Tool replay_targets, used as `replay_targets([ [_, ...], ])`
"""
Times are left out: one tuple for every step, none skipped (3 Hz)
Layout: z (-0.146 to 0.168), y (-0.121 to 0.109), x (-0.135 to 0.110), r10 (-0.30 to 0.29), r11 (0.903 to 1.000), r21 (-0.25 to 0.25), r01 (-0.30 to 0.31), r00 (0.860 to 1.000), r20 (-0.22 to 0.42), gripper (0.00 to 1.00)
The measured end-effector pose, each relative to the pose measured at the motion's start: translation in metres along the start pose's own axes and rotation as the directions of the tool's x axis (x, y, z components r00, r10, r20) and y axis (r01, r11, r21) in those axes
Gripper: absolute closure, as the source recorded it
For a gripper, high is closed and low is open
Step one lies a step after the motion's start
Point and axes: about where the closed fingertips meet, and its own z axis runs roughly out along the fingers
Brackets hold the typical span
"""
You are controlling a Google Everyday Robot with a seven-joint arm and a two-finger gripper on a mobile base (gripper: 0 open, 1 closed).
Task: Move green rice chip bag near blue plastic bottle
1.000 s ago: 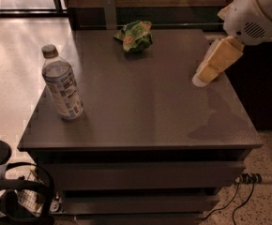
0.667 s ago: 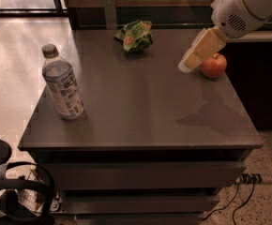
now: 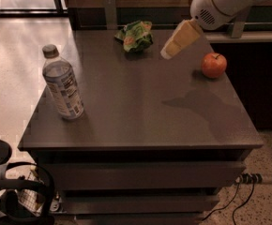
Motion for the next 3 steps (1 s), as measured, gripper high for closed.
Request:
replay_targets([
  [0.017, -0.006, 0.002, 0.038, 0.9992, 0.015, -0.038, 0.999, -0.009, 0.0],
  [0.017, -0.006, 0.002, 0.038, 0.9992, 0.015, -0.038, 0.999, -0.009, 0.0],
  [0.046, -0.021, -0.009, 0.03, 0.9995, 0.002, -0.031, 0.999, 0.034, 0.0],
])
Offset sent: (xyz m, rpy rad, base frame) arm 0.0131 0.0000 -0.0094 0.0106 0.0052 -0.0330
